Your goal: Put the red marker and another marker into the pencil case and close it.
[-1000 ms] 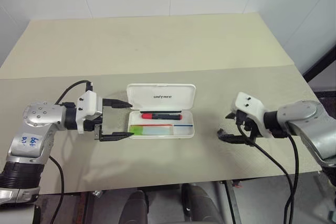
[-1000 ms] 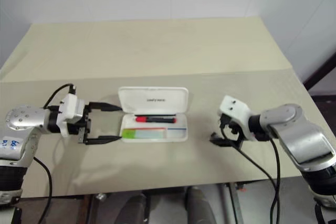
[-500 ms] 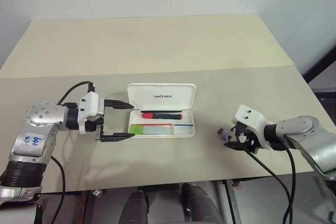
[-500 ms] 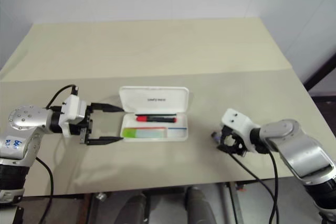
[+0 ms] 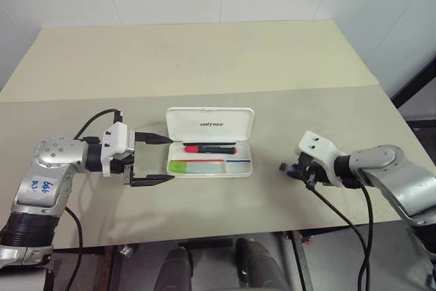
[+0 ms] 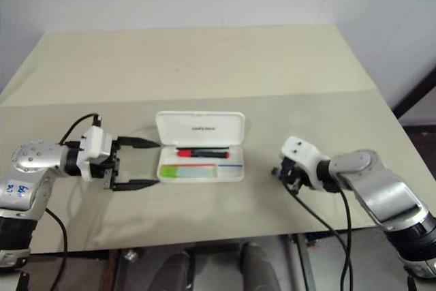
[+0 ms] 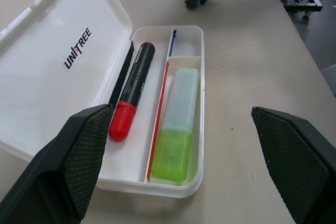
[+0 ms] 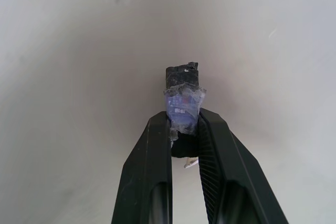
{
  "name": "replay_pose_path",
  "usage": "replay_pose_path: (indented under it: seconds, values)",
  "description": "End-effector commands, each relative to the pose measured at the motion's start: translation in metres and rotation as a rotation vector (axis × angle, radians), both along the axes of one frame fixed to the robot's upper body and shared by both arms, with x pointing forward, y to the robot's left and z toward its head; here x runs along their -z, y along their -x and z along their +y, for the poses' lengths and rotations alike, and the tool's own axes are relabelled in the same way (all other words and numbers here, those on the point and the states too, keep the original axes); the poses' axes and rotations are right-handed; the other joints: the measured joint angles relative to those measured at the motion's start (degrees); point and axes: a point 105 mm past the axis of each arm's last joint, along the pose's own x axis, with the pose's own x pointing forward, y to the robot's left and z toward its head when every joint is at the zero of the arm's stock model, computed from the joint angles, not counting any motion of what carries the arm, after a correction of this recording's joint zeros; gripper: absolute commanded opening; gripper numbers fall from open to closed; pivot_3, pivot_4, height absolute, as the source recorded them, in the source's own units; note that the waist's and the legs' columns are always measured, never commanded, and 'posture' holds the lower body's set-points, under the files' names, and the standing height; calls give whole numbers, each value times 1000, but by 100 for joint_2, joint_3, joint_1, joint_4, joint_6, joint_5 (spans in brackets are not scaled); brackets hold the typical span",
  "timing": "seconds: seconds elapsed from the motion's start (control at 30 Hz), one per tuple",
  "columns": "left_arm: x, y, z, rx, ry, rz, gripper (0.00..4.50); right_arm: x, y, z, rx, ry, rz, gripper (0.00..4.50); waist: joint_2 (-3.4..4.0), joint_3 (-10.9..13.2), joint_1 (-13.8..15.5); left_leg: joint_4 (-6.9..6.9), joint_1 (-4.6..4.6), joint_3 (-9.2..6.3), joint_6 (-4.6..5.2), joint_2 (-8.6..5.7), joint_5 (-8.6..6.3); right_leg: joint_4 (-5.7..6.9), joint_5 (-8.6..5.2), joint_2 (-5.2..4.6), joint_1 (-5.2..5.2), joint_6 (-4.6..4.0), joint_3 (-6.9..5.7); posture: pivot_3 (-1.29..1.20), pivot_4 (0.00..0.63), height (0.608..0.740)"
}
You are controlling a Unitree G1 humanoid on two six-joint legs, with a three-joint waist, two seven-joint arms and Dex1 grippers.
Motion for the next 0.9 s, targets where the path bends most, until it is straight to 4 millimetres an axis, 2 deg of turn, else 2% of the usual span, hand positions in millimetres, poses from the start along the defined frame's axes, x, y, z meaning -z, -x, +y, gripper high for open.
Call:
replay_pose_path:
  seconds: [0.03, 0.2, 0.47, 0.73, 0.9]
  values:
    - [-11, 3, 4, -8, -16, -58, 4500, -22, -7, 10, -112, -6, -77, 347, 0, 0, 0, -1, 0, 0, 0, 0, 0, -1, 0, 0, 0, 0, 0, 0, 150, 740]
    - [-14, 9, 10, -26, -15, -54, 4500, -35, -4, 43, -305, -45, -86, 347, 1, 1, -14, -9, 0, -1, 7, 3, -4, 0, 1, 1, -1, 7, -2, 0, 150, 740]
    - [-15, 16, 17, -67, -22, -45, 4500, -21, 3, 78, -485, -13, -61, 347, 3, 2, 8, -9, -2, -4, 14, 4, -17, 2, 4, 1, -2, 21, -6, 0, 150, 740]
    - [-15, 21, 17, -89, -20, -45, 4500, -18, 1, 99, -533, -17, -64, 347, 3, 2, 6, -4, -1, -5, 14, 4, -18, 6, 4, 1, -1, 18, -7, 0, 150, 740]
    - [-16, 22, 18, -98, -20, -45, 4500, -18, 0, 103, -540, -8, -68, 347, 3, 2, 10, -6, 0, -5, 14, 4, -18, 6, 3, 1, -1, 18, -7, 0, 150, 740]
